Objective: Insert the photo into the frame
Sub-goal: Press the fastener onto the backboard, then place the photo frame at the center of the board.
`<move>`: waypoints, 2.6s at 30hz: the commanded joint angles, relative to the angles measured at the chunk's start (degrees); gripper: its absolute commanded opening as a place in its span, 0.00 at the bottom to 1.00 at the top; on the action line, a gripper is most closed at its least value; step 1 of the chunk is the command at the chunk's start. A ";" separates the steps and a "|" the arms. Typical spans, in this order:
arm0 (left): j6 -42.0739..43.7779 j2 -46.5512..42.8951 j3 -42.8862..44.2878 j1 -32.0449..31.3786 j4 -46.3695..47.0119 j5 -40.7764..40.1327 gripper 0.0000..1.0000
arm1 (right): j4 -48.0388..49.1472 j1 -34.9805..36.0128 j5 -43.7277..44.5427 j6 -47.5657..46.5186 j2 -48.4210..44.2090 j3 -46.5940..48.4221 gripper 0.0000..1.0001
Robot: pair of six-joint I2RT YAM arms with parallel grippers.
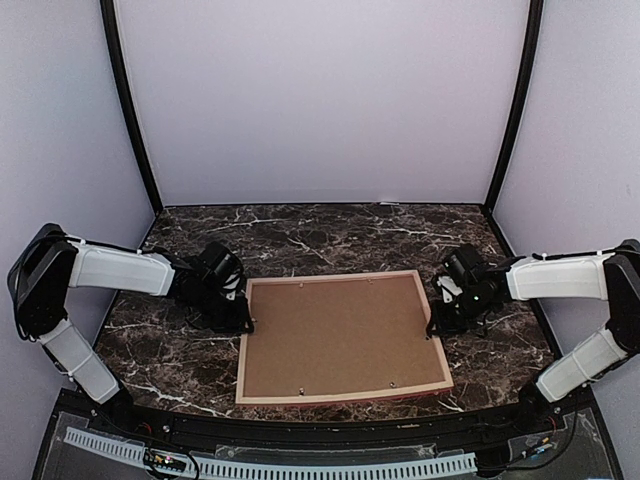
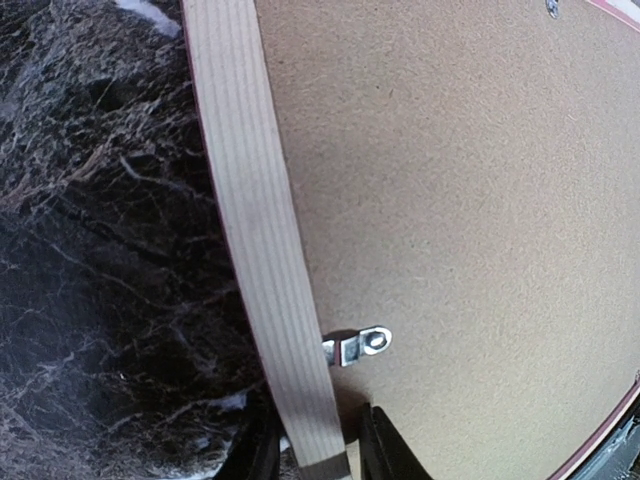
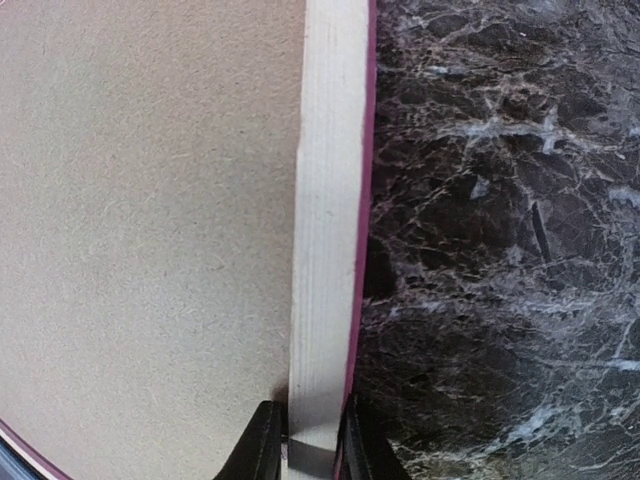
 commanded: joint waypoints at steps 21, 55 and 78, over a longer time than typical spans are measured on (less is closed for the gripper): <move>0.33 -3.42 0.98 -0.17 -1.98 -7.20 0.64 | -2.21 0.98 -1.69 5.57 -7.60 -3.29 0.58; 3.74 -0.99 0.64 -0.15 -3.47 -7.10 0.65 | 7.55 5.07 2.52 12.58 -3.11 -8.48 0.23; 12.06 12.49 13.50 6.82 1.10 -12.24 0.39 | 7.42 -2.07 4.52 1.79 13.20 10.71 0.15</move>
